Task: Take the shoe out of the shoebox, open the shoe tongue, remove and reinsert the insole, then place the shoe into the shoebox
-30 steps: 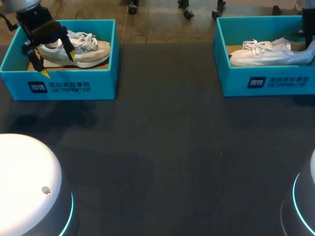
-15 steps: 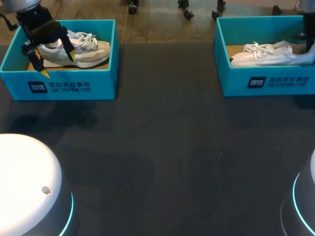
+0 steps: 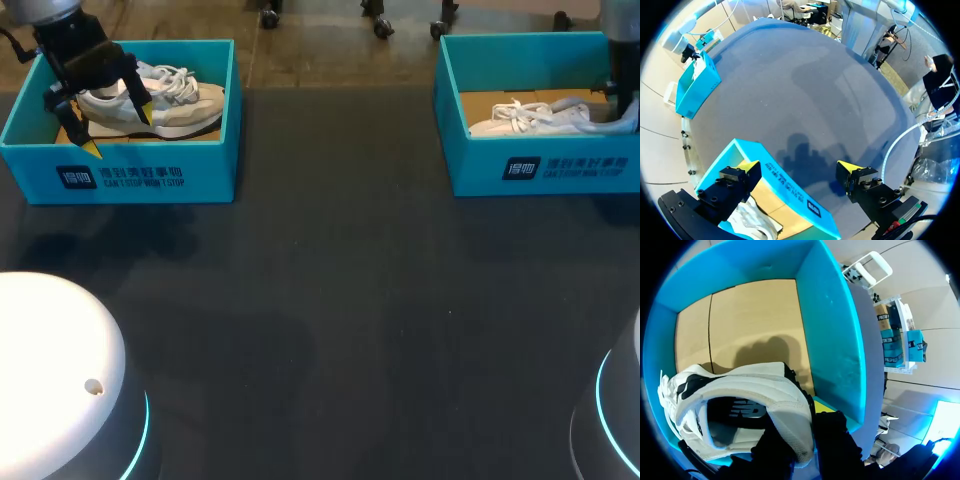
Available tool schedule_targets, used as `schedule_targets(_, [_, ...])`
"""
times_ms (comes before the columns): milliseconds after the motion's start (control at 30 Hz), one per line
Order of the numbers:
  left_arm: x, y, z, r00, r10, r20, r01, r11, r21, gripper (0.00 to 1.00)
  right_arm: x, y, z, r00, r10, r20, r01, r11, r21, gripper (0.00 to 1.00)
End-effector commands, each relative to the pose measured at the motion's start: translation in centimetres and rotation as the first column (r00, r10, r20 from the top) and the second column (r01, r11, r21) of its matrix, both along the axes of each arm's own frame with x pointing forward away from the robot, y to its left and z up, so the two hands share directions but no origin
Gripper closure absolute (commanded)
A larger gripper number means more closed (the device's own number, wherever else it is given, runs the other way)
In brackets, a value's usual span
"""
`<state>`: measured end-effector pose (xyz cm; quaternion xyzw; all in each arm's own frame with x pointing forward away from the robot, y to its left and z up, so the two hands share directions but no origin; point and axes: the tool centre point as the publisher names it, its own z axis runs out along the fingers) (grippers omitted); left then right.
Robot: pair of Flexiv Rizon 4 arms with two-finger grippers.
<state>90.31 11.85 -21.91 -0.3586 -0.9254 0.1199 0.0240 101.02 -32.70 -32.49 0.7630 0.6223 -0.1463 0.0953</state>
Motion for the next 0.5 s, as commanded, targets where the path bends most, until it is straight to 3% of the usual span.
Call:
schedule_targets(33, [-0.1,0.0,0.0,1.0,0.0,0.001,0.0,1.0,0.002,0.0,0.1,0.2,-0.7,1.0,0.0,-0.012,0.0,1.0,0.002,1.0])
schedule_targets(500, [-0.1,0.0,0.0,1.0,0.0,0.001,0.0,1.0,0.002,0.0,0.6,0.9,-3.1,1.0,0.01,-0.011,-0.01,1.0,0.013,1.0])
